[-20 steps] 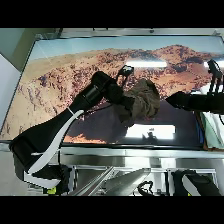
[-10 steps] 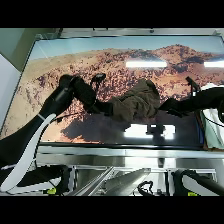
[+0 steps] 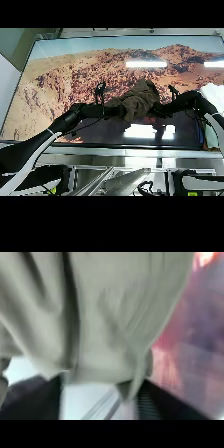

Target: Fold the shirts.

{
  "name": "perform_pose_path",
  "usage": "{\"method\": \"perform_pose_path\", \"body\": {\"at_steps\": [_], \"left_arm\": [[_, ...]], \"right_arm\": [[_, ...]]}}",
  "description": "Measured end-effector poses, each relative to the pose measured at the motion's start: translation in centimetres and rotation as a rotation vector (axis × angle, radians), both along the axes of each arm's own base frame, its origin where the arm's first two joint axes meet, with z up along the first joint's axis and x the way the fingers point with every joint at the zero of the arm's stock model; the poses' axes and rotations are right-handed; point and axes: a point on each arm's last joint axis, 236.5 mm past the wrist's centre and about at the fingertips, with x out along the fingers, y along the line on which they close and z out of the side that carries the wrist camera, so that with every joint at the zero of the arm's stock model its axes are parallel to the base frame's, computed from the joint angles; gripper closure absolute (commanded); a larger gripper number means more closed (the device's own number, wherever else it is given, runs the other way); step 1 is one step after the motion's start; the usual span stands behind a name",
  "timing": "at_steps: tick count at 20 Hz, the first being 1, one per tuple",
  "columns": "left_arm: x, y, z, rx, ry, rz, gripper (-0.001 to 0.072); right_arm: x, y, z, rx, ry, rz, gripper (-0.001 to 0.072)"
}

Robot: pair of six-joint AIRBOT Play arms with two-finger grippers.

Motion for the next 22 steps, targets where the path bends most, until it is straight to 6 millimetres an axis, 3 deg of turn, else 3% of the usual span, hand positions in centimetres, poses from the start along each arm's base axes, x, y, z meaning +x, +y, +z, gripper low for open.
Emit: {"method": "perform_pose_path", "body": {"at_steps": [1, 2, 3, 5, 6, 10, 12, 14, 15, 17, 20, 22], "left_arm": [[0.6, -0.5, 0.0, -0.007, -0.009, 0.008, 0.0013], [1.2, -1.0, 0.0, -0.015, -0.012, 0.016, 0.0176], [1.8, -1.3, -0.1, -0.017, -0.018, 0.020, 0.0353], [2.2, -1.7, -0.8, -0.006, -0.001, 0.015, 0.0612], [2.2, -1.7, -1.4, 0.007, 0.012, 0.009, 0.0691], [1.8, -1.3, -2.9, 0.051, 0.047, -0.025, 0.0691], [1.9, -1.2, -1.9, 0.048, 0.026, -0.034, 0.0691], [2.6, -0.7, 1.0, 0.023, -0.036, -0.036, 0.0691], [3.0, -0.3, 3.3, 0.004, -0.084, -0.038, 0.0691], [4.1, 0.6, 9.4, -0.043, -0.214, -0.046, 0.0691], [4.7, 3.2, 22.2, -0.130, -0.478, -0.036, 0.0692], [3.5, 5.9, 31.5, -0.164, -0.679, -0.018, 0.0692]], "right_arm": [[0.4, 0.1, -0.1, -0.003, -0.010, -0.007, 0.0372], [0.7, 0.1, -0.2, -0.007, -0.020, -0.013, 0.0566], [1.0, 0.1, -0.3, -0.011, -0.030, -0.018, 0.0685], [1.3, 0.1, -0.4, -0.015, -0.039, -0.025, 0.0686], [1.4, 0.1, -0.5, -0.017, -0.042, -0.028, 0.0685], [1.8, 0.0, -0.4, -0.021, -0.062, -0.026, 0.0687], [2.3, 0.0, 0.4, -0.020, -0.086, -0.025, 0.0687], [3.4, -0.1, 3.3, -0.008, -0.147, -0.018, 0.0687], [4.3, -0.2, 5.5, -0.002, -0.200, -0.015, 0.0687], [6.5, -0.6, 12.0, 0.008, -0.353, -0.014, 0.0688], [8.2, -2.0, 27.0, -0.008, -0.706, -0.025, 0.0688], [6.3, -3.1, 38.6, -0.045, -0.984, -0.032, 0.0688]]}}
